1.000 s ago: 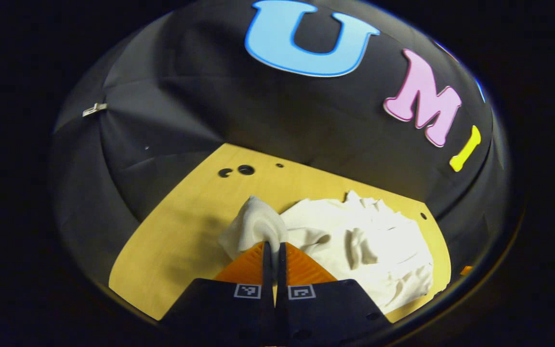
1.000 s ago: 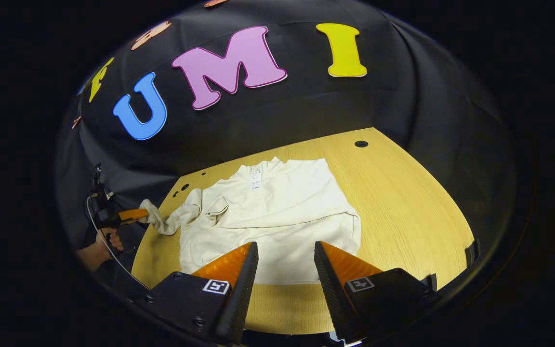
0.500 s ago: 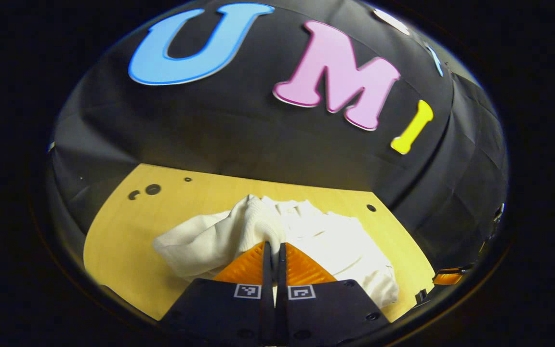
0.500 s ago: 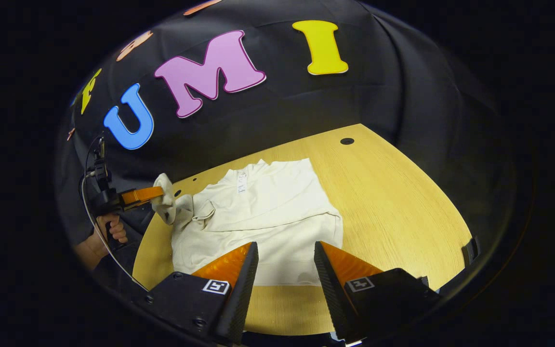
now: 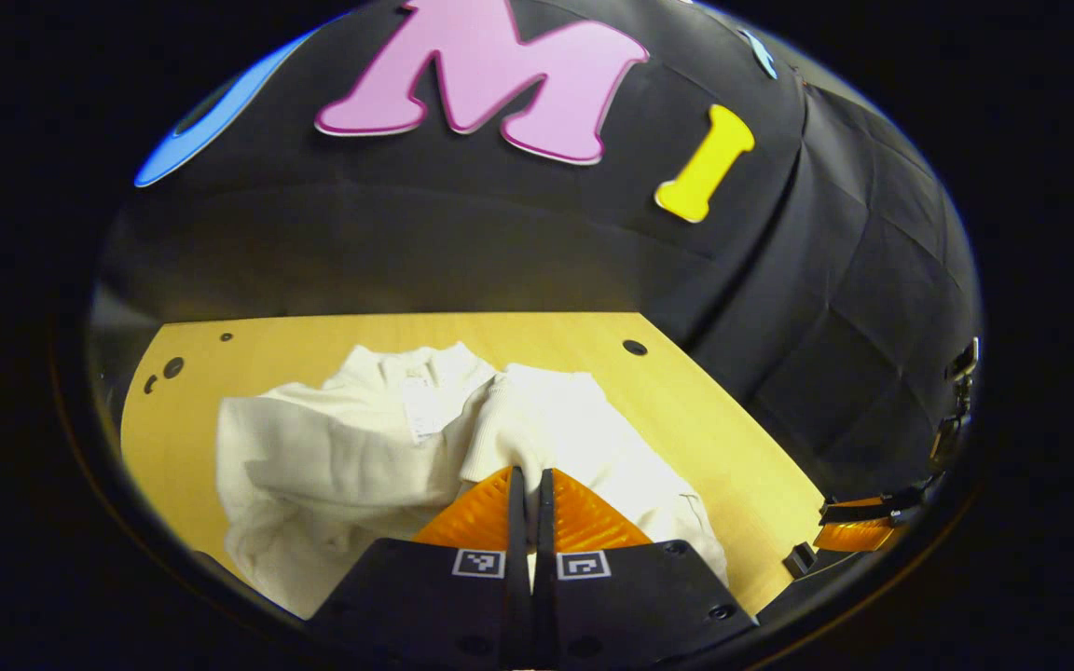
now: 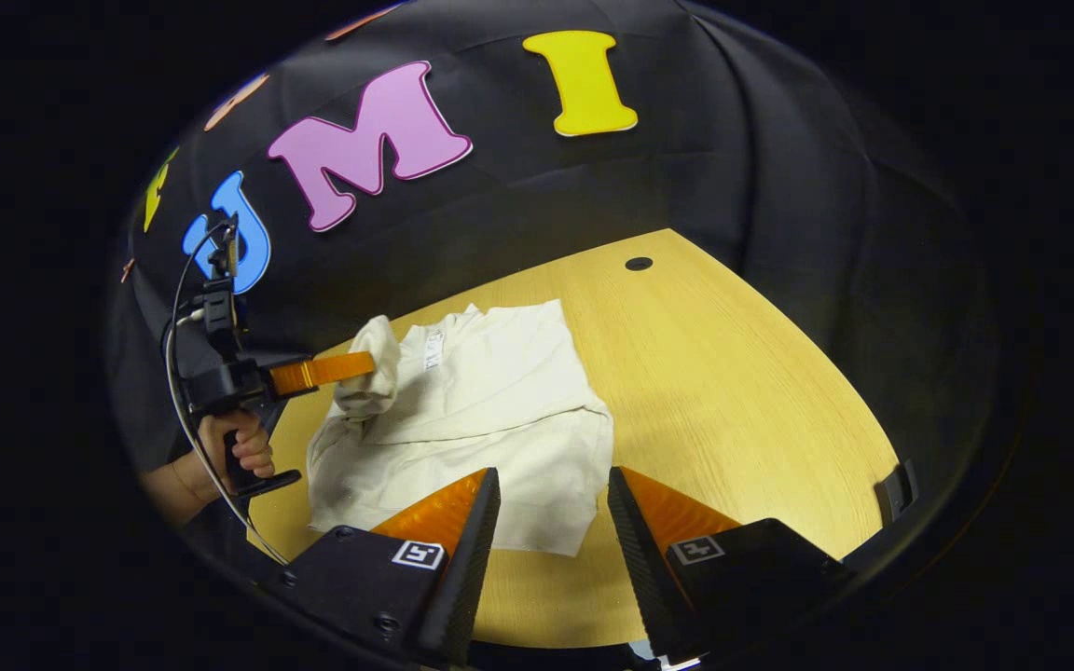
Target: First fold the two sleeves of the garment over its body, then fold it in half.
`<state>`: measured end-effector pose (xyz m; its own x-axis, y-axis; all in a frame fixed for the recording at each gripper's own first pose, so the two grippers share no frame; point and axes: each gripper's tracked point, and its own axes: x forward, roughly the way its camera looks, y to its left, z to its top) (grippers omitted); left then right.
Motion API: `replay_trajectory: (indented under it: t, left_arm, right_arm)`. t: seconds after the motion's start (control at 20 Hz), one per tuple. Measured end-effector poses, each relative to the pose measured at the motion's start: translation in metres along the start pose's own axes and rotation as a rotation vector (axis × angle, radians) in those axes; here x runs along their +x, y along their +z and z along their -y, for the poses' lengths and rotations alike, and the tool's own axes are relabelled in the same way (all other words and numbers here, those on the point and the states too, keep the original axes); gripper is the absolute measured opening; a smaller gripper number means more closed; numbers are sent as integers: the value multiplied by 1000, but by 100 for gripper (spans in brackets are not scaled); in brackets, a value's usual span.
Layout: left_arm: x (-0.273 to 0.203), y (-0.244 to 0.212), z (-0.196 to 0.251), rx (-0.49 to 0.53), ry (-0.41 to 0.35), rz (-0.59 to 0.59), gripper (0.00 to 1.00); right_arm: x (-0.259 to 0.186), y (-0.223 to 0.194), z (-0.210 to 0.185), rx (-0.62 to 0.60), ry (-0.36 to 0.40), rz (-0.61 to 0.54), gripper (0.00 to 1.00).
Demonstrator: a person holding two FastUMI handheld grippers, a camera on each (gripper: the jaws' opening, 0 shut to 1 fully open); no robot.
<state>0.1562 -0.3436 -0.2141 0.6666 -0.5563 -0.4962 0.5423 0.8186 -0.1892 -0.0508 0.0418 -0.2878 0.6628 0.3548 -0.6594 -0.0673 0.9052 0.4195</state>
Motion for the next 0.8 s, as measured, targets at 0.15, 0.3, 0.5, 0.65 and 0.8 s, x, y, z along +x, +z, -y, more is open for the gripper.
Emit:
replay_trajectory:
  t: [0.15, 0.3, 0.5, 0.65, 0.8]
  left_arm:
    - [31, -26, 16, 55, 19, -66, 6]
    - [55, -55, 21, 108, 55, -135, 6]
    - [78, -79, 25, 127, 96, -184, 6]
    - [90, -87, 28, 138, 128, -194, 6]
    - [91, -88, 30, 133, 140, -188, 8]
  right_arm:
    - [6, -2, 11, 4, 1, -14, 72]
    - [10, -7, 19, 4, 4, -33, 72]
    - [18, -12, 24, -2, 7, -56, 72]
    - [21, -16, 25, -10, 9, -74, 72]
    - [27, -19, 26, -20, 3, -85, 72]
